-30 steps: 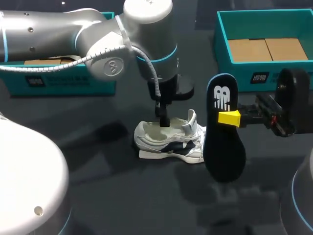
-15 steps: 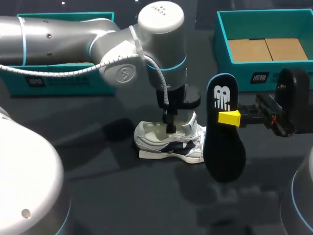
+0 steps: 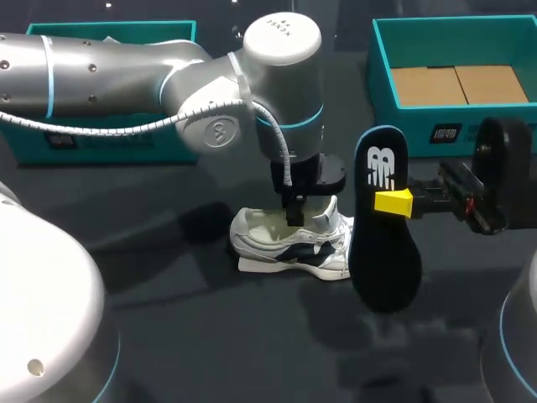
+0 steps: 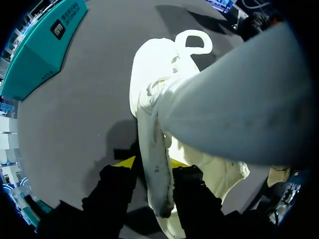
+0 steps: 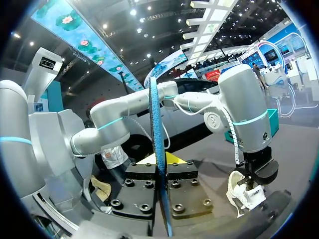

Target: Take the shoe out of the shoebox, open the shoe tongue, remove and reinsert the insole, then place the shoe into the shoebox

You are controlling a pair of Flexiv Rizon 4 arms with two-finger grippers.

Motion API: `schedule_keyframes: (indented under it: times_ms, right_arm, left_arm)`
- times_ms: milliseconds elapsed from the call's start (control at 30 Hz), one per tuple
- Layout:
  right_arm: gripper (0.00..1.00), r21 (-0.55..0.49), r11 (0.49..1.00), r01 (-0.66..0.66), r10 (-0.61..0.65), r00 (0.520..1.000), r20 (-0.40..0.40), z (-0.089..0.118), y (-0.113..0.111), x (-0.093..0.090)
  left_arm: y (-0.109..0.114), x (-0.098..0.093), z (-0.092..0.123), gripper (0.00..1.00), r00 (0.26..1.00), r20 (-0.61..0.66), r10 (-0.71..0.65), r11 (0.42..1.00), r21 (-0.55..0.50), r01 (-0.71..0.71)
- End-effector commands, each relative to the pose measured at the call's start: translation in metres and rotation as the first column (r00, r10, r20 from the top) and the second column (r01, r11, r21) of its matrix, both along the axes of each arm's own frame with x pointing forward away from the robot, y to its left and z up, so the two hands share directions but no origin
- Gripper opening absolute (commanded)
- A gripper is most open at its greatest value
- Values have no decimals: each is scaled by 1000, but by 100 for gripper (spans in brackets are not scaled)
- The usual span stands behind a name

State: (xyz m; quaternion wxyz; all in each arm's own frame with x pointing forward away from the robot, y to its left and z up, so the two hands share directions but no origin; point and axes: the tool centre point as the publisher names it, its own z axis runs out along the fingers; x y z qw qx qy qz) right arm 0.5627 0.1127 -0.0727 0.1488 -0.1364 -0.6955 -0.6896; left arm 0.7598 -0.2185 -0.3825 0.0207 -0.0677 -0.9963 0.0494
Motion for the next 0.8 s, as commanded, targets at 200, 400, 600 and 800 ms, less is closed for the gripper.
schedule_keyframes:
  times_ms: [200,400,600,800]
  right_arm:
    - [0,-3,1000,14,-14,1000,1,2,-1,-8]
    - [0,-3,1000,14,-14,1000,1,2,-1,-8]
    - [0,-3,1000,14,-14,1000,1,2,-1,-8]
    - [0,-3,1000,14,-14,1000,1,2,-1,-8]
  left_arm:
    - [3,-2,4,0,999,-34,-38,999,-20,37]
    - [5,-2,15,0,994,-59,-91,996,-24,90]
    - [6,1,35,0,983,-70,-168,986,-34,166]
    - [6,1,53,0,957,-38,-289,956,-71,286]
